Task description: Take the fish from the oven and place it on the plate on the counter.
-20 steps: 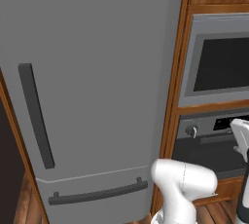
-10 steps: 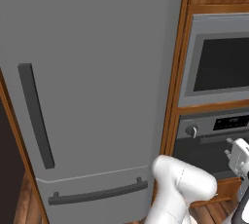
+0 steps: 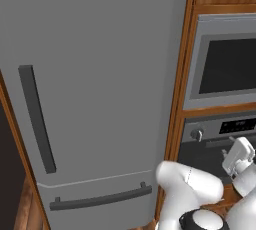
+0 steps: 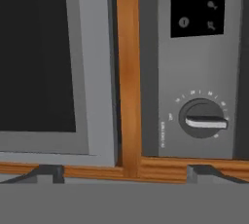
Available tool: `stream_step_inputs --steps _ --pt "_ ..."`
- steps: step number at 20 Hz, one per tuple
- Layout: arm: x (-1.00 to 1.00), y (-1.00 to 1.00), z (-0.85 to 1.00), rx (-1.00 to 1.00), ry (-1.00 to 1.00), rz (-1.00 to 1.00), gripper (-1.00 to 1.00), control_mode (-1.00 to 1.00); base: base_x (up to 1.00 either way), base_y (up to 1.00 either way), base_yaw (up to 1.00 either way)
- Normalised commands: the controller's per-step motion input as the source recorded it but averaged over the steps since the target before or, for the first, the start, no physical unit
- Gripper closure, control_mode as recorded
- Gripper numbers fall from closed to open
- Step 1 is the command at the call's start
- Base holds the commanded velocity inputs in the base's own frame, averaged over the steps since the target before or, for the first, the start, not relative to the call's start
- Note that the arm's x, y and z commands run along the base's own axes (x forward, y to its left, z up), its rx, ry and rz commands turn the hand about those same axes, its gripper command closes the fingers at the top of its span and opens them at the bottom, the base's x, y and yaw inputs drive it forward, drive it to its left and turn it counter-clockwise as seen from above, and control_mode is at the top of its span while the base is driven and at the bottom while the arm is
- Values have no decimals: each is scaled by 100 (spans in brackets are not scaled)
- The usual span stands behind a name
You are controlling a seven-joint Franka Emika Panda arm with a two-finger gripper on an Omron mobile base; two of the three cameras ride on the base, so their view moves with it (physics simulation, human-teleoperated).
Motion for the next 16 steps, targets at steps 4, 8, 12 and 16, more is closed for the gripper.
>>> stream_step_inputs --steps 4,8,12,16 --pt "0 -47 -14 2 4 0 -100 -100 0 0 0" --pt "-6 -52 -11 0 0 -7 -100 -100 0 0 0" --pt "0 -51 -7 0 6 -14 -100 -100 0 0 0" --pt "0 -42 -24 0 23 -8 -100 -100 0 0 0"
